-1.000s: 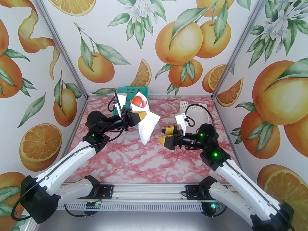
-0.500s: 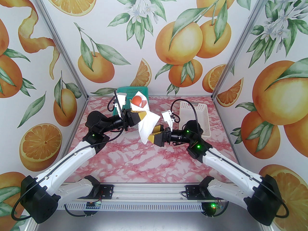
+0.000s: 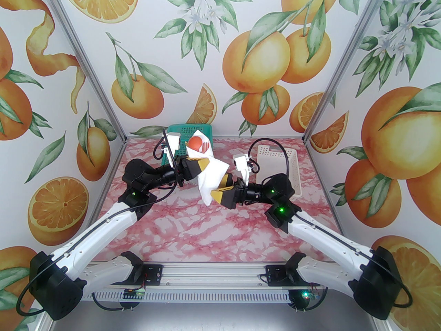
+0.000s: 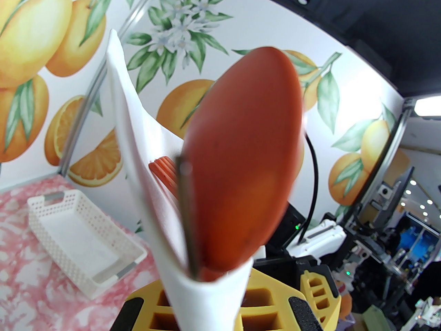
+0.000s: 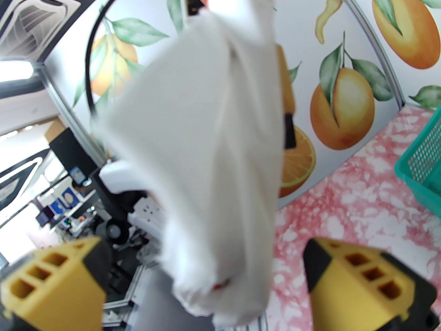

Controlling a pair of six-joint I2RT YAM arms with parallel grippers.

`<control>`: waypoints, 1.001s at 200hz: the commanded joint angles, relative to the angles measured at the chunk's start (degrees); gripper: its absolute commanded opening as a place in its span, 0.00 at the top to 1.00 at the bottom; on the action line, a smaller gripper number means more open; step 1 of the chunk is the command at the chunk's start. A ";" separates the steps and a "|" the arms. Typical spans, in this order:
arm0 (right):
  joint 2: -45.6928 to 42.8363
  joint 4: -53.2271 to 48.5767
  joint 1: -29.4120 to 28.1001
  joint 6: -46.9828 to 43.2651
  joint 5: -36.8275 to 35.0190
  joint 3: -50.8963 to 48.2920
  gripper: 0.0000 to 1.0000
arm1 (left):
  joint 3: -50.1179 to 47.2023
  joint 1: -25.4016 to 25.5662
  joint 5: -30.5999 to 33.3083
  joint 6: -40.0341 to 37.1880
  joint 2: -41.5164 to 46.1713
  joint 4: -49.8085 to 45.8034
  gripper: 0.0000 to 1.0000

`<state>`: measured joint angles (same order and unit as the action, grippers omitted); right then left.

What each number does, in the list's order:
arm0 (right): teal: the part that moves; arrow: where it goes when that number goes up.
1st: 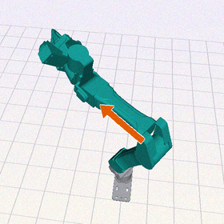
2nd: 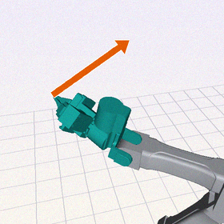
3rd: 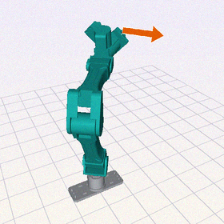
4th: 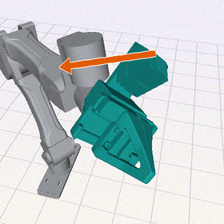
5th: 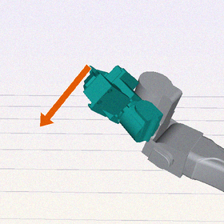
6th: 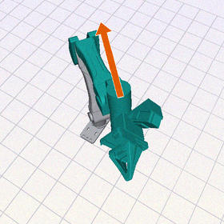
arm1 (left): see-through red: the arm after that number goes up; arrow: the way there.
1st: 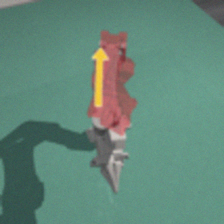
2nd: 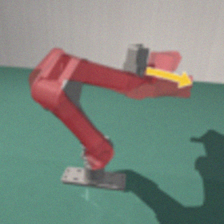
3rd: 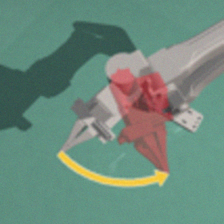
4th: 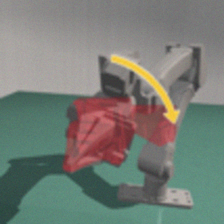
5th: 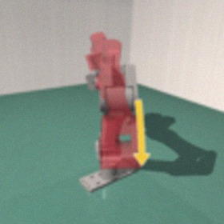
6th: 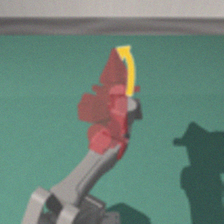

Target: Place the utensils on the paper napkin and roll it up

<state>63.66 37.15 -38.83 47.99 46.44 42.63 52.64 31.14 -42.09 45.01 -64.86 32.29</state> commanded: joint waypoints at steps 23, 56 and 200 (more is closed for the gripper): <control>0.20 -3.11 -1.19 -3.58 -4.10 2.63 0.09 | 0.40 -0.20 1.69 0.26 1.09 0.60 1.00; 0.50 -3.48 -1.17 -3.17 -3.83 2.99 0.25 | 0.51 -0.20 3.12 -0.61 1.17 -2.55 1.00; 0.33 0.10 0.88 2.92 -1.84 0.05 1.00 | 1.96 -1.38 -3.70 1.61 -0.51 -2.72 0.59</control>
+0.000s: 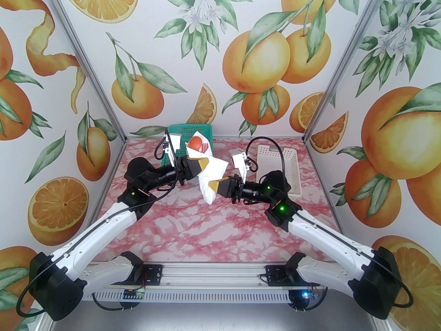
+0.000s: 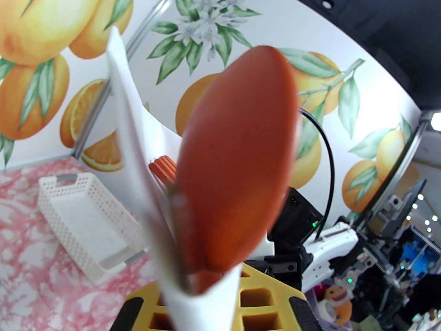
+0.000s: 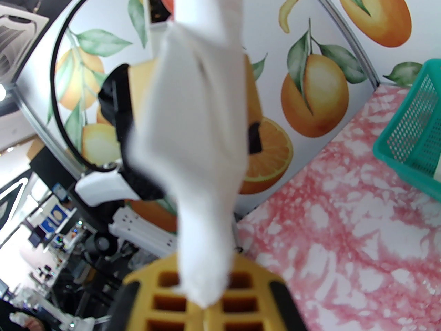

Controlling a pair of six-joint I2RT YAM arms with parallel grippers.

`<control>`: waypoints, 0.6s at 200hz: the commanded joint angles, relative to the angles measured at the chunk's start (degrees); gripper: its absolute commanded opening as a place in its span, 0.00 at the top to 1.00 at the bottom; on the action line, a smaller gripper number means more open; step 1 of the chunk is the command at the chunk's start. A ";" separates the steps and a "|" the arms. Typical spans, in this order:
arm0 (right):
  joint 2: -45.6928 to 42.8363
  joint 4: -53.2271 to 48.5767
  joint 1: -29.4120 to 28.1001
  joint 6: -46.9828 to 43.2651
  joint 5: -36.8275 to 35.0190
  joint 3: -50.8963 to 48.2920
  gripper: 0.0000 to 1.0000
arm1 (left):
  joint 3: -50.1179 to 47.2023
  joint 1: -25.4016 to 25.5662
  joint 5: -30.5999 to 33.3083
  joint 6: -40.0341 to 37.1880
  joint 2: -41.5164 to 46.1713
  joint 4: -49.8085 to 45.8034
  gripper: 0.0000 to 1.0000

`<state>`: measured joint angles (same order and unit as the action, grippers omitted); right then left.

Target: Place the utensils on the paper napkin and roll it up

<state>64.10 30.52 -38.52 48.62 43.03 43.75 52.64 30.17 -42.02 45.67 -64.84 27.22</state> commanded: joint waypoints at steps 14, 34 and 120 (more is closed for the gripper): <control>-0.11 9.42 0.54 2.94 1.86 -1.63 1.00 | 2.20 -0.53 -5.04 1.42 -0.73 3.61 0.47; -0.19 12.92 0.50 2.85 2.42 -1.91 1.00 | 2.03 -0.59 -5.35 2.14 -0.50 5.40 0.36; 1.55 3.77 0.29 -10.15 5.35 2.90 1.00 | 1.61 -0.62 -5.78 3.23 0.67 12.33 0.32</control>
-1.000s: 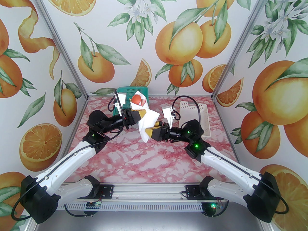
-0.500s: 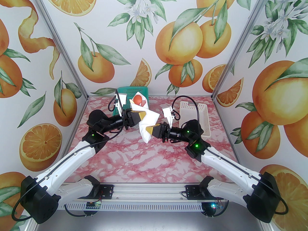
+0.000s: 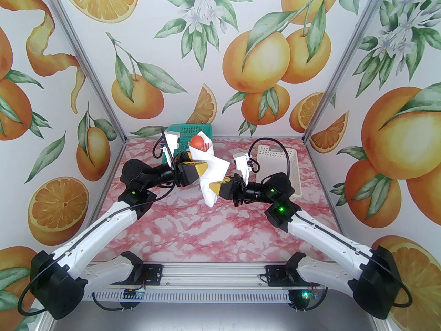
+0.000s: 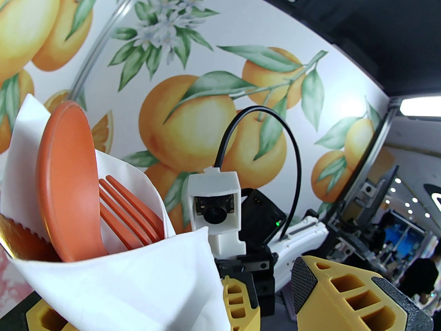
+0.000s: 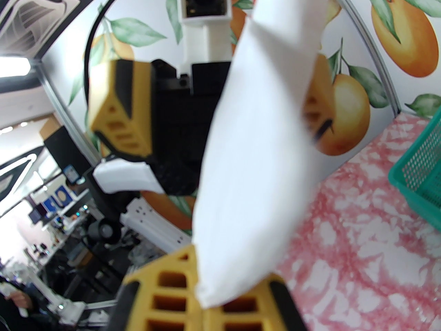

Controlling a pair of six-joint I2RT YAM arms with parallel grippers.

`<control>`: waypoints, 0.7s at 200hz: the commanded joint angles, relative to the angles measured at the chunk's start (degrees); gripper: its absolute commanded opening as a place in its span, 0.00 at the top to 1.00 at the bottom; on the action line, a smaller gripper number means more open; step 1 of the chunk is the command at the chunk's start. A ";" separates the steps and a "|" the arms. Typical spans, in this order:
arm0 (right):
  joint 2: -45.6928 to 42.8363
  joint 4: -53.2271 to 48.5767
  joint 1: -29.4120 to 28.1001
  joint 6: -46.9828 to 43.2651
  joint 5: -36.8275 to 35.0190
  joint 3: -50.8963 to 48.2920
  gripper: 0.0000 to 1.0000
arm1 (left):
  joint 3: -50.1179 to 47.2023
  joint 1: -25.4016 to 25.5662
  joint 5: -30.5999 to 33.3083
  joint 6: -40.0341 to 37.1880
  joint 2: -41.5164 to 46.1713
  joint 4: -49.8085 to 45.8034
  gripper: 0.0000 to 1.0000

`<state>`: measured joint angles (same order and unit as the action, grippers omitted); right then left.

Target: Place the utensils on the paper napkin and roll it up

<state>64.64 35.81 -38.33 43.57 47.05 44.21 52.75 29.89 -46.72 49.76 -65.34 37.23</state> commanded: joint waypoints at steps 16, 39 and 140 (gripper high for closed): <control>1.07 -1.52 0.06 -5.87 1.00 2.39 1.00 | 2.18 -0.27 -1.36 -2.96 1.77 -0.95 0.39; 0.56 -1.86 0.11 -7.96 0.02 2.11 1.00 | 2.33 -0.27 -1.68 -5.00 2.32 -3.31 0.42; -3.03 -6.67 0.03 -19.65 -3.59 5.42 1.00 | 3.29 2.35 -4.02 -8.50 3.07 -2.71 0.29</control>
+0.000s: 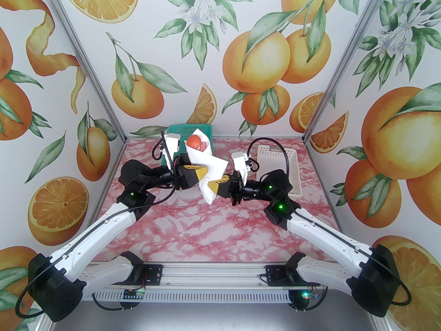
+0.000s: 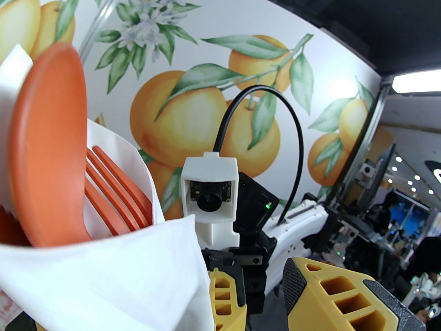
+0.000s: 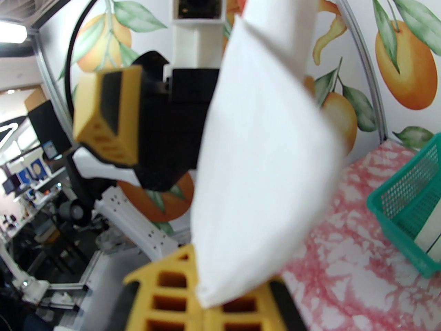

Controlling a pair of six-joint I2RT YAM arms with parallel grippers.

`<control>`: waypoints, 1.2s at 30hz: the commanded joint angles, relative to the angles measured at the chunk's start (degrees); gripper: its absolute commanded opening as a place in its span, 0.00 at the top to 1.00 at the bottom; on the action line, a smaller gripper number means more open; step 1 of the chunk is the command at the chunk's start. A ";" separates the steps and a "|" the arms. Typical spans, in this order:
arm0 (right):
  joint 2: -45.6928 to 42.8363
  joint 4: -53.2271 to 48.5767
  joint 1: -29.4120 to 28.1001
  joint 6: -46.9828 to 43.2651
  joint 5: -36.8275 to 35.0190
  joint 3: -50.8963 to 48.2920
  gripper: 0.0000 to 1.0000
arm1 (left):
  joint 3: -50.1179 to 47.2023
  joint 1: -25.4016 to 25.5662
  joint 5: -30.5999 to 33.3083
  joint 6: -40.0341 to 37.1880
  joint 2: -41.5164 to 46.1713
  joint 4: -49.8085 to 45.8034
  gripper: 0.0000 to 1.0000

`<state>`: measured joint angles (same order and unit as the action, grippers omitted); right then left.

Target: Place the utensils on the paper napkin and roll it up

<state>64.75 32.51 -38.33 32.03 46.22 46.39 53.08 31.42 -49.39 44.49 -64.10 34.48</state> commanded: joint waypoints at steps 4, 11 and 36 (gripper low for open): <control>-4.70 -7.71 0.01 -12.41 -3.68 4.60 1.00 | 3.67 1.26 -1.10 -5.54 2.44 -2.09 0.29; -6.12 -12.78 0.07 -17.44 -3.98 6.51 1.00 | 4.44 2.32 -1.40 -7.86 2.19 -1.56 0.30; -6.13 -5.79 -0.38 -13.60 -1.10 7.66 1.00 | 1.60 3.68 -3.13 -8.47 0.90 3.81 0.52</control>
<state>59.13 23.90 -38.35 18.04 43.99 52.73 55.51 34.70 -51.29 36.03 -63.07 34.68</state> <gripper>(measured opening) 0.055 0.498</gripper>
